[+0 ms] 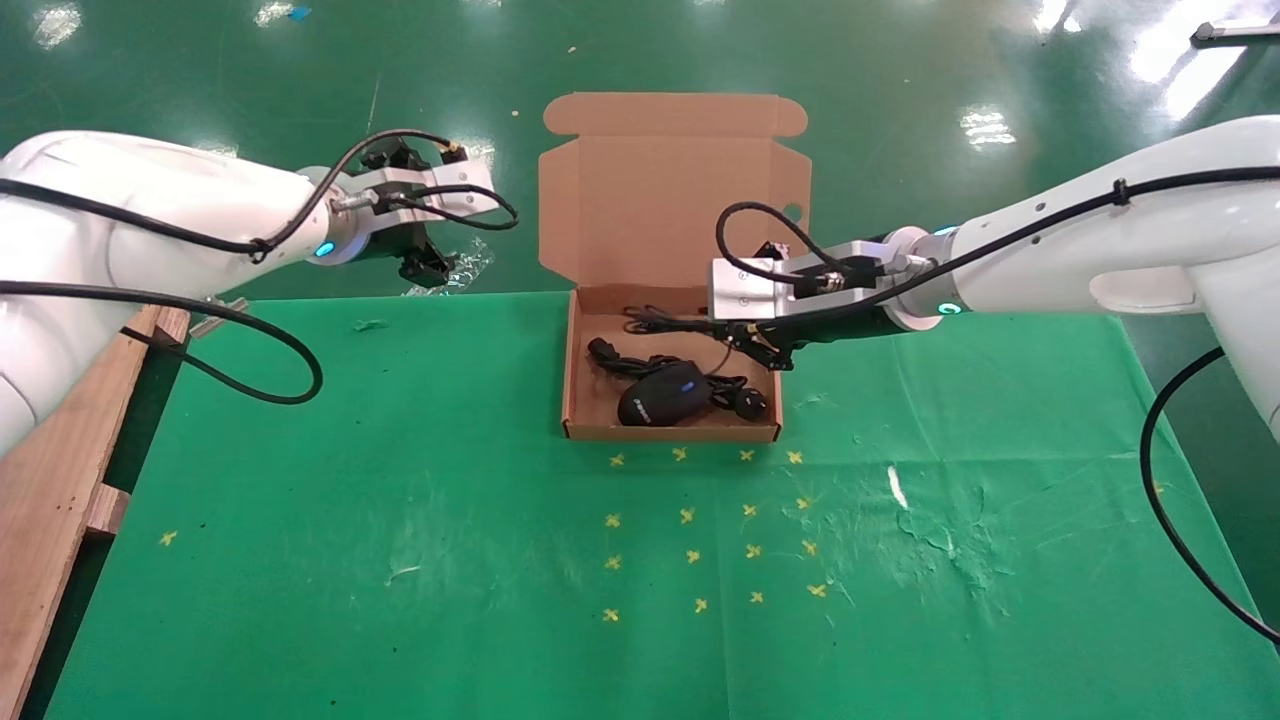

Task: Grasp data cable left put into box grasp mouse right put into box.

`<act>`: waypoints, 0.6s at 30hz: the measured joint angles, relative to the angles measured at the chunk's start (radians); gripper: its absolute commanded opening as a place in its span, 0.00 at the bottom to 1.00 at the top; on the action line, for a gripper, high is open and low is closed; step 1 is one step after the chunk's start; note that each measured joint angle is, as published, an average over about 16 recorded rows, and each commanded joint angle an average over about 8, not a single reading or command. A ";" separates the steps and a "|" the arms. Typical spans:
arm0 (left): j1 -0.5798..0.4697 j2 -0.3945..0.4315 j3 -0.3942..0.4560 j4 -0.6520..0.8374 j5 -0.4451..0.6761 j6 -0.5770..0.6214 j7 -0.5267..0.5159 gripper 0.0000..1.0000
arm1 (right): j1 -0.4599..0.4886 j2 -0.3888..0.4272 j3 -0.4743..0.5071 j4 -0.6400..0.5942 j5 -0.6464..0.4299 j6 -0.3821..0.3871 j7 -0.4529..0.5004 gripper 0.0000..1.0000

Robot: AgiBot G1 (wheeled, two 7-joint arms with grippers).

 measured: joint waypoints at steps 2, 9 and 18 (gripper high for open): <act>0.000 0.000 0.000 0.000 0.000 0.000 0.000 1.00 | 0.000 0.003 0.001 0.006 0.001 -0.002 0.002 1.00; 0.000 0.000 0.000 -0.001 0.000 0.000 0.000 1.00 | -0.019 0.029 0.019 0.043 0.033 -0.022 0.023 1.00; 0.000 0.000 0.000 -0.002 0.000 0.000 0.000 1.00 | -0.093 0.104 0.081 0.138 0.143 -0.075 0.084 1.00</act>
